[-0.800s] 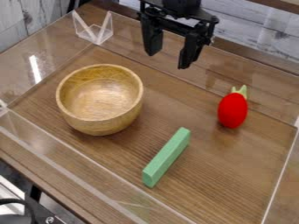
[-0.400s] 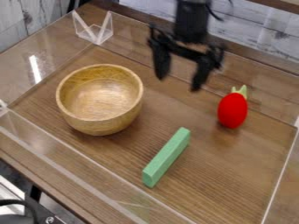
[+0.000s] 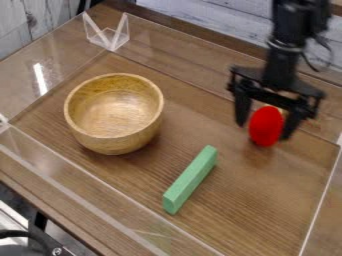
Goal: Move the red fruit to the left side of the table
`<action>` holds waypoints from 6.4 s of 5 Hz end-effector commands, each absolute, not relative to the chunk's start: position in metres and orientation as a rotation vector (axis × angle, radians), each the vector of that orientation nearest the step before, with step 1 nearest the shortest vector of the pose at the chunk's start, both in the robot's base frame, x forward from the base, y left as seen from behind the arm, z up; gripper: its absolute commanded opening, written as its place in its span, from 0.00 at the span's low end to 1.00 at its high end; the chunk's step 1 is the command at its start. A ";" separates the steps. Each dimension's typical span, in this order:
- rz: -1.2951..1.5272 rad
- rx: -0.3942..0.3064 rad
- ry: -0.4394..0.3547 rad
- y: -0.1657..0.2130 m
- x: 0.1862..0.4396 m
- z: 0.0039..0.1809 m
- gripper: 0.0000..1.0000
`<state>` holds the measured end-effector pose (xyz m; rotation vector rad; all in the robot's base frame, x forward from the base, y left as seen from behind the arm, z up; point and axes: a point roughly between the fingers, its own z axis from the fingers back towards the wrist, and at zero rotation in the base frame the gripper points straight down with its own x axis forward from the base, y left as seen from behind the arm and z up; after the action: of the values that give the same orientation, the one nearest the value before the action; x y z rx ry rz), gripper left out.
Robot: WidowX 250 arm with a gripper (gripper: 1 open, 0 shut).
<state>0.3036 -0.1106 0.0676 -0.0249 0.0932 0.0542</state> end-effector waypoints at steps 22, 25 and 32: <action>0.776 -0.047 -0.156 -0.023 0.379 0.069 1.00; 0.818 -0.042 -0.146 0.000 0.374 0.073 1.00; 0.706 -0.196 -0.225 -0.013 0.372 0.088 0.00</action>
<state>0.3672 -0.0117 0.0644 -0.1727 -0.1587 0.7145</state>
